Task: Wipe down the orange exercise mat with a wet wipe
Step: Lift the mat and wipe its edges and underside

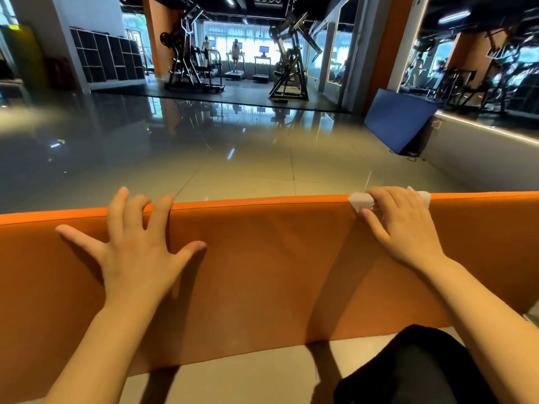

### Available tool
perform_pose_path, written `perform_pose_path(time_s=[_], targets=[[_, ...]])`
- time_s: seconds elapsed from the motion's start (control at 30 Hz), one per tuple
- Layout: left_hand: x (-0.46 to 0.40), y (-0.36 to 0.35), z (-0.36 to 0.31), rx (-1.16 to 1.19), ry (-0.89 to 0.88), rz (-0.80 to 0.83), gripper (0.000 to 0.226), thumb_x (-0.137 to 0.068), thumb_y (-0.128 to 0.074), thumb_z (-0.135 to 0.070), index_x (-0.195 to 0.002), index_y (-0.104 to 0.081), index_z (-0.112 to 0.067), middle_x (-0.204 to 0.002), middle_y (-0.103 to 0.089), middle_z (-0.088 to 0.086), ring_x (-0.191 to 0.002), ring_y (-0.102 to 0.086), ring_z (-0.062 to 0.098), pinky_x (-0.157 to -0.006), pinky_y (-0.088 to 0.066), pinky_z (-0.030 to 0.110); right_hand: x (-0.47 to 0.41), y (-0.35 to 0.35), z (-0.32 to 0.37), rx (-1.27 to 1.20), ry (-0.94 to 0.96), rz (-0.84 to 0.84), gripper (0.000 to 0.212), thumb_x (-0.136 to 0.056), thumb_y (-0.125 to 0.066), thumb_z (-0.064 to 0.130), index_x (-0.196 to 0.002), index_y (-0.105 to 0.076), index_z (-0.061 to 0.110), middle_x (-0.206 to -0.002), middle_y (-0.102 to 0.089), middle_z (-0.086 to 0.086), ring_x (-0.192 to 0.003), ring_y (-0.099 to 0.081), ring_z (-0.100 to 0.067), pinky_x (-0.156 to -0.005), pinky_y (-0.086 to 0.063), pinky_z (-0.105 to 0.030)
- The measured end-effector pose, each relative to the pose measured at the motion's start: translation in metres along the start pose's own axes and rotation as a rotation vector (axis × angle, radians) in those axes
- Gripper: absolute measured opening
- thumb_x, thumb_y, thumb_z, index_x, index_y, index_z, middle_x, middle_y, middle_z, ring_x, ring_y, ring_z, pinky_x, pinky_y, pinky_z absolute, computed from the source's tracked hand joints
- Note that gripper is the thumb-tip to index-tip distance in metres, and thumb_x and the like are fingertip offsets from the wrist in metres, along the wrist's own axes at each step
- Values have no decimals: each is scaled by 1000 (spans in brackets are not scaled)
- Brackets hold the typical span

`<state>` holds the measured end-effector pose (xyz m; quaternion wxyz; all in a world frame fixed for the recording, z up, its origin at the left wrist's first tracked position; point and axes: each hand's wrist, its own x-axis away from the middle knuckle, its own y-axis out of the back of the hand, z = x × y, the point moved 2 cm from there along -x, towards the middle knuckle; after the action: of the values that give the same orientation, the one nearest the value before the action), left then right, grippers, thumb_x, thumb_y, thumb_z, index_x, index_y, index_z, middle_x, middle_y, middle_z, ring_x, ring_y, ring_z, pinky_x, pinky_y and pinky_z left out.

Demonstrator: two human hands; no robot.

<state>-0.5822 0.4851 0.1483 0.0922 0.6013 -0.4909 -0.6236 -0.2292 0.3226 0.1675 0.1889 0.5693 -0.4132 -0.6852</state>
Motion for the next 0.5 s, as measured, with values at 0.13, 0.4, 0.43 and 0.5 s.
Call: perform_pose_path(time_s=[0.13, 0.4, 0.43, 0.5], targets=[[9, 7, -11, -32, 71, 23, 78, -61, -88, -45, -127, -59, -16, -131, -51, 19, -140, -28, 36, -92, -1, 87, -1, 9, -27, 22, 91, 80, 43, -100, -41, 51, -123, -57, 18, -114, -66, -7, -104, -59, -27, -91, -45, -44], [33, 27, -58, -30, 253, 52, 80, -71, -88, -24, -140, -51, -9, -145, -40, 26, -144, -13, 47, -99, -26, 80, 11, 27, -103, -116, 157, 125, 42, -95, -44, 51, -121, -61, 23, -111, -67, 1, -102, -62, -24, -82, -37, -36], [34, 28, -68, -43, 265, 77, 81, -73, -86, -27, -144, -49, -12, -149, -38, 22, -146, -9, 45, -100, -25, 80, 11, 25, -105, -138, 161, 113, 36, -96, -50, 48, -121, -61, 25, -111, -67, 3, -102, -61, -23, -82, -34, -35], [34, 26, -98, -76, 244, 160, 83, -80, -78, -40, -151, -37, -24, -157, -28, 11, -150, 0, 33, -103, -19, 80, 12, 23, -103, -181, 156, 96, 31, -93, -59, 41, -122, -60, 28, -113, -65, 5, -105, -58, -21, -85, -34, -38]])
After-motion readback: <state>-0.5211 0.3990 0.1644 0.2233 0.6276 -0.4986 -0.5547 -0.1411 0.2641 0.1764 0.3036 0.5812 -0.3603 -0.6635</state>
